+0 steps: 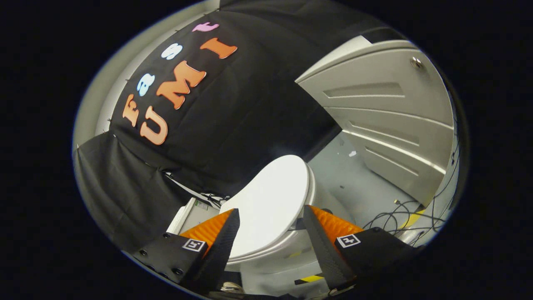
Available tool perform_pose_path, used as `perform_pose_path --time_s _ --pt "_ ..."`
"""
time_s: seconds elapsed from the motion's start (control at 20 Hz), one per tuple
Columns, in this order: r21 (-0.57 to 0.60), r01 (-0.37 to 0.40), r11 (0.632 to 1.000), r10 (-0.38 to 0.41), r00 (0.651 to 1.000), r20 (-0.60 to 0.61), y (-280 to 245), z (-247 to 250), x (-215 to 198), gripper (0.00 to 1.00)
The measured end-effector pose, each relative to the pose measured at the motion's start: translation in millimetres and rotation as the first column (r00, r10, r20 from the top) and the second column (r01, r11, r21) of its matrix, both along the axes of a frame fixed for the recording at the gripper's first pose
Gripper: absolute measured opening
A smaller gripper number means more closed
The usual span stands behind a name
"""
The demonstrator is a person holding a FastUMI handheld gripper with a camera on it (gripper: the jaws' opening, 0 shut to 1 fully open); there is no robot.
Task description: Open the toilet lid.
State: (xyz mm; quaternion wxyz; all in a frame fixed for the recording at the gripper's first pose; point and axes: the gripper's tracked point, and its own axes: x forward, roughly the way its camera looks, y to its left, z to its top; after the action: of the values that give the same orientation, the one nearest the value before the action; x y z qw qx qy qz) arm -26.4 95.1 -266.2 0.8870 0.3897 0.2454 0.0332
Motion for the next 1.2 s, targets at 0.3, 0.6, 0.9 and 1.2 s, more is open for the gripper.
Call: perform_pose_path --time_s 0.3,0.6,0.9,1.2 --pt "0.12 0.051 0.992 -0.041 0.996 -0.085 -7.6 -36.9 5.4 0.99" --pt "0.189 0.095 0.977 -0.083 0.994 -0.071 -19.6 -32.5 4.1 0.97" --pt "0.198 0.171 0.965 -0.144 0.979 -0.146 -45.2 -58.7 -0.6 0.97" --pt "0.2 0.162 0.966 -0.124 0.974 -0.19 -36.4 -87.6 15.7 0.63"
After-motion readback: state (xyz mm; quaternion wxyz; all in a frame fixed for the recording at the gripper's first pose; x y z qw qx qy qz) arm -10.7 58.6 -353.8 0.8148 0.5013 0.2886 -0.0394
